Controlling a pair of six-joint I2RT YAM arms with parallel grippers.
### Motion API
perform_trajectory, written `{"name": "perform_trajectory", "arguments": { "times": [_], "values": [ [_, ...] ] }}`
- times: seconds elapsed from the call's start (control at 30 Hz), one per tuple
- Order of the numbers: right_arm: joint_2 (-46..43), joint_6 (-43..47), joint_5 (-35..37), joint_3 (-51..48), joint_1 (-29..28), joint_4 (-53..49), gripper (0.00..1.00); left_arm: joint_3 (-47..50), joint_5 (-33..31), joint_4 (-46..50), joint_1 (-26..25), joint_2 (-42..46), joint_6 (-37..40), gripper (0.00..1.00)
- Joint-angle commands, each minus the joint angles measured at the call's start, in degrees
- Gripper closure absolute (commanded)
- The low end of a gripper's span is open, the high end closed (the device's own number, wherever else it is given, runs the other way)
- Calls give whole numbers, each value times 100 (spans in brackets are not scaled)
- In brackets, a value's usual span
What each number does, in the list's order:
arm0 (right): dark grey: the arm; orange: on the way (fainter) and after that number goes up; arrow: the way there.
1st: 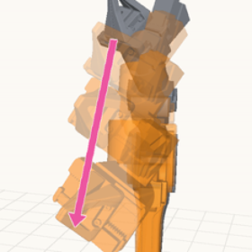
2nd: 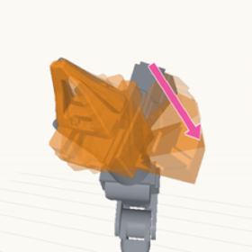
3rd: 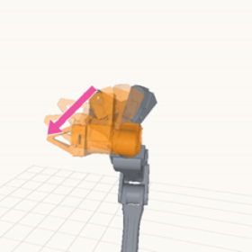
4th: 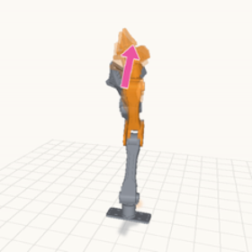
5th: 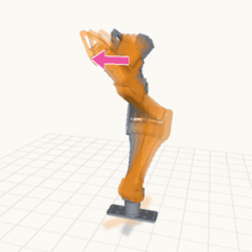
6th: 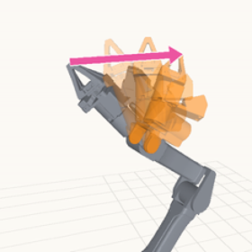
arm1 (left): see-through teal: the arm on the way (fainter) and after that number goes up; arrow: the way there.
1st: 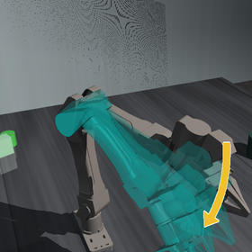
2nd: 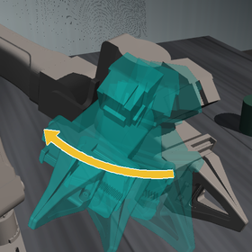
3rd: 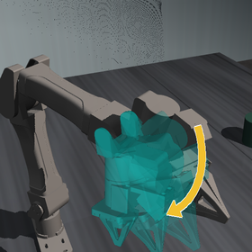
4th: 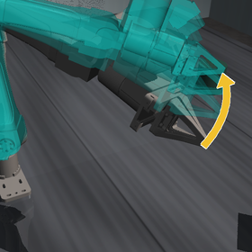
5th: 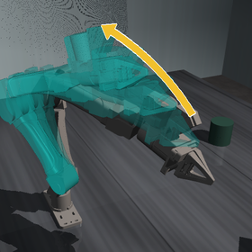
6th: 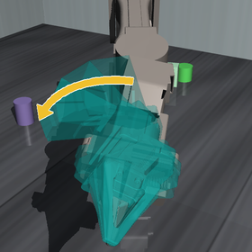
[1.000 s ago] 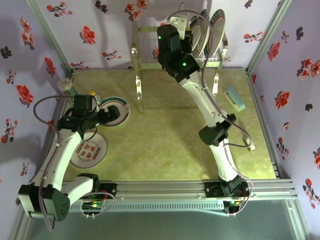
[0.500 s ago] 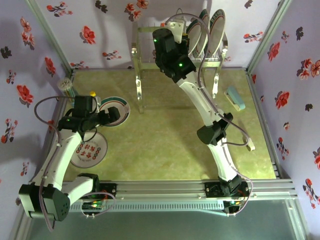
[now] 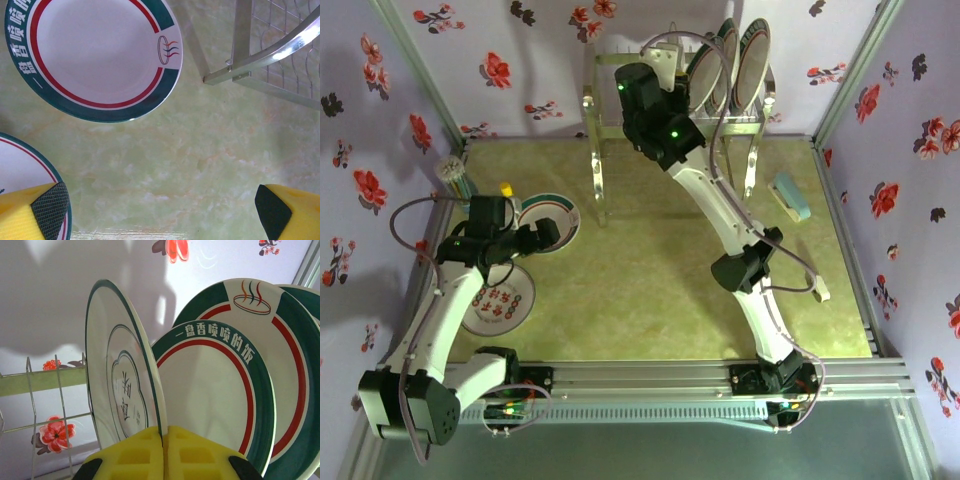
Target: Load the plates into the dish rack
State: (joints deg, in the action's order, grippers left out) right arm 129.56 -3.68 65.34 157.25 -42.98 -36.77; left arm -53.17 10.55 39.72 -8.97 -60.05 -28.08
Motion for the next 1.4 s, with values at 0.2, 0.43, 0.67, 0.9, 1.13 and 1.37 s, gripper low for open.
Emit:
{"name": "perform_trajectory", "arguments": {
  "times": [0.2,0.43,0.67,0.9,1.13,1.37],
  "values": [
    [-388,-388,130,-490,-69,-206,89,87,60,58,60,152,50,0],
    [-558,-462,124,-605,-74,-358,87,149,123,-8,54,169,-28,0],
    [-832,-632,137,-982,-123,-411,84,143,123,5,58,223,-63,0],
    [-1107,-643,252,-1286,-194,-348,79,146,123,66,57,284,-87,0],
    [-1429,-605,295,-1610,-258,-169,77,69,123,131,54,312,-110,0],
    [-1883,-173,296,-1678,-419,209,74,-137,-170,413,62,405,-274,0]
  ]
}}
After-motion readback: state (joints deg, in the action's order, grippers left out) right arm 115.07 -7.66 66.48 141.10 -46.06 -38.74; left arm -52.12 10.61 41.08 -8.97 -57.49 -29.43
